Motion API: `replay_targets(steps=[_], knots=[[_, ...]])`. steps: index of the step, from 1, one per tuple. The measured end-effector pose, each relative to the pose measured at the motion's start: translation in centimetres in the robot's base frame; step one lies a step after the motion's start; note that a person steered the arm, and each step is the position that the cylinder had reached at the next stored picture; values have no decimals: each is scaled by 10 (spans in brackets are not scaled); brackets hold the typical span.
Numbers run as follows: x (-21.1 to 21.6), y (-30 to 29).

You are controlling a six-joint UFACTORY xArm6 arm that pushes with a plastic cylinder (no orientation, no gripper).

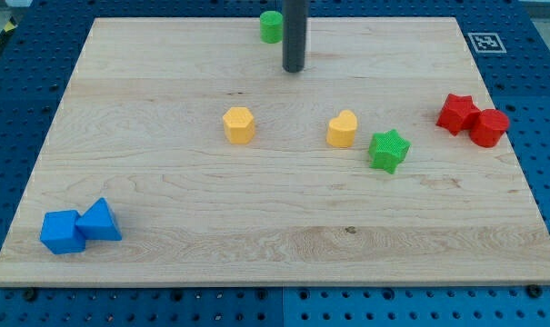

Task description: Push the green star right to the green circle

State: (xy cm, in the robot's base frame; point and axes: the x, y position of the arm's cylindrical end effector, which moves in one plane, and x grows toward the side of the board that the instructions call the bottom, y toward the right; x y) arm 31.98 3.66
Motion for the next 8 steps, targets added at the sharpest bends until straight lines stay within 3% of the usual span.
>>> replay_targets(steps=[3,6,8], knots=[[90,95],[116,14],[166,68]])
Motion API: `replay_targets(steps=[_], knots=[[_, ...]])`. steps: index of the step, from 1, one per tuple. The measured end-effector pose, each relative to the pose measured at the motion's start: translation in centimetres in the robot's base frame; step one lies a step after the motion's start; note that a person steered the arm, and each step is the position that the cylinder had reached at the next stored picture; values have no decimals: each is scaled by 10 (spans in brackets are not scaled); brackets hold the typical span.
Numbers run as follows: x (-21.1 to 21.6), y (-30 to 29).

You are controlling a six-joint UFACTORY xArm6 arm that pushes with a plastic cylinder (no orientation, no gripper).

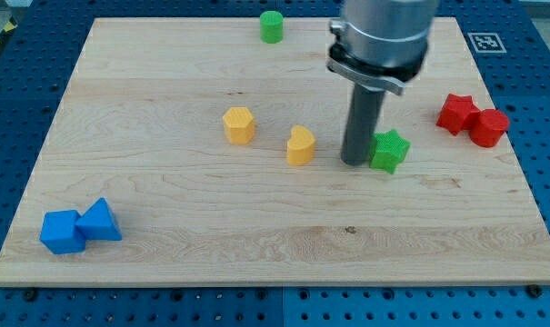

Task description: Push the green star right to the green circle

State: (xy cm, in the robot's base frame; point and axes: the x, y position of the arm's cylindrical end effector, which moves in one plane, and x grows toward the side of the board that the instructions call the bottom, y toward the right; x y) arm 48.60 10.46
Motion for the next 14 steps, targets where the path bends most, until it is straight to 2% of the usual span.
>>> replay_targets(steps=[1,2,8,10,12,14], knots=[[29,27],[30,53],[-55,44],[-105,48],[-185,48],[-226,64]])
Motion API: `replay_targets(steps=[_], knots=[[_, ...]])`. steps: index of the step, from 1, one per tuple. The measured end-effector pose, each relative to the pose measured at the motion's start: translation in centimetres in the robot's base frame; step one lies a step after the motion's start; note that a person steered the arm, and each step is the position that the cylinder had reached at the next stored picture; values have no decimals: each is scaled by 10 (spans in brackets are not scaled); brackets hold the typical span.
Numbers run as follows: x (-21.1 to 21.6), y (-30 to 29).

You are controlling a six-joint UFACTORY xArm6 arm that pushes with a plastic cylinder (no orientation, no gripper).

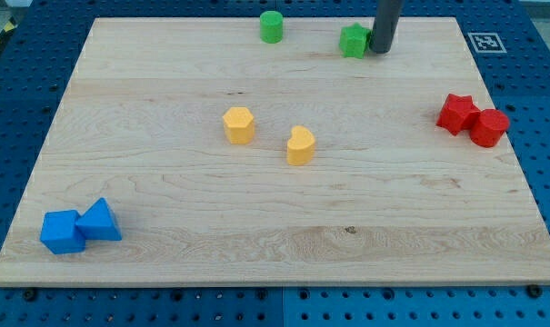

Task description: Push the green star right to the green circle

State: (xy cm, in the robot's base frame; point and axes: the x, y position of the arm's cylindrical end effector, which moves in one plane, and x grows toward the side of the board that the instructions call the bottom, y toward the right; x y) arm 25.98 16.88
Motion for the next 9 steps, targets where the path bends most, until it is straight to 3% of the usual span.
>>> replay_targets(steps=[1,4,9], knots=[[-26,-3],[5,-18],[5,-153]])
